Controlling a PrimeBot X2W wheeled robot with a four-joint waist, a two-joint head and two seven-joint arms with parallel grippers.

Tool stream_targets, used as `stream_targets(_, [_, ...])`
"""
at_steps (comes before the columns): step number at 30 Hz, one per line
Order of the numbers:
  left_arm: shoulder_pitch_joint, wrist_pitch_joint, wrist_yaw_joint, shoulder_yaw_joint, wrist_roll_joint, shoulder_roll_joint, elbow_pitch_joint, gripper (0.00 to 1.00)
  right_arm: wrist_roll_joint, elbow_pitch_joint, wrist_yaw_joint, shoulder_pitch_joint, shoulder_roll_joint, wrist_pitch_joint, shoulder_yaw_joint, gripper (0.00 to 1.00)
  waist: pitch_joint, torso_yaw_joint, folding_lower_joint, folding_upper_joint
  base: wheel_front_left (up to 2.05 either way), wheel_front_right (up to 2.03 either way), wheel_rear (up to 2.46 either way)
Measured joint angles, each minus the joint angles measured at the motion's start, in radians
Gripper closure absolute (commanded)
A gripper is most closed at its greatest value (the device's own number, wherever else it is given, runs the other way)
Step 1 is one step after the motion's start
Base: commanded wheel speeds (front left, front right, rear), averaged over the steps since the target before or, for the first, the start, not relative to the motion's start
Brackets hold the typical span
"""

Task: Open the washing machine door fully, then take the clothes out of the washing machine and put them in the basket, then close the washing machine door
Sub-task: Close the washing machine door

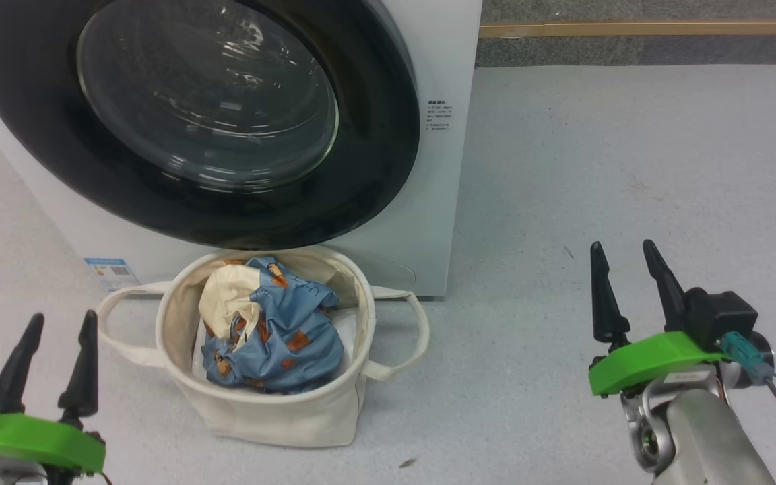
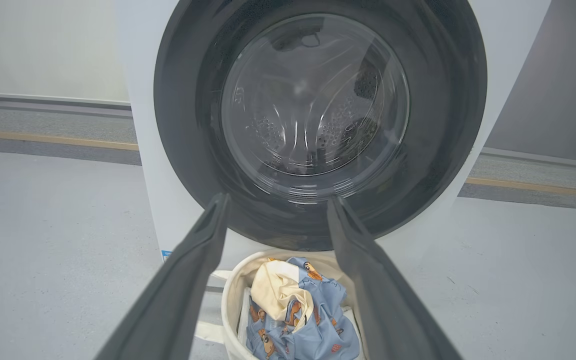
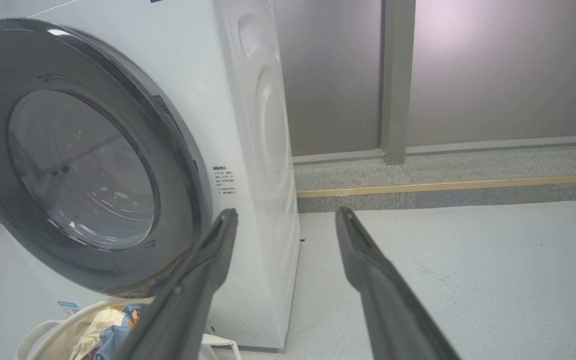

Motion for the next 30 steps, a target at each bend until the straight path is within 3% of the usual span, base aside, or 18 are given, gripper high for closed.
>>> stream_targets(30, [0.019, 0.000, 0.000, -0.039, -0.025, 0.001, -0.030, 0.00, -0.004, 0.034, 0.000, 0.000, 0.002, 0.000, -0.015, 0.00, -0.003, 0.029, 0.0000, 0.0000, 0.00, 0.00, 0.00])
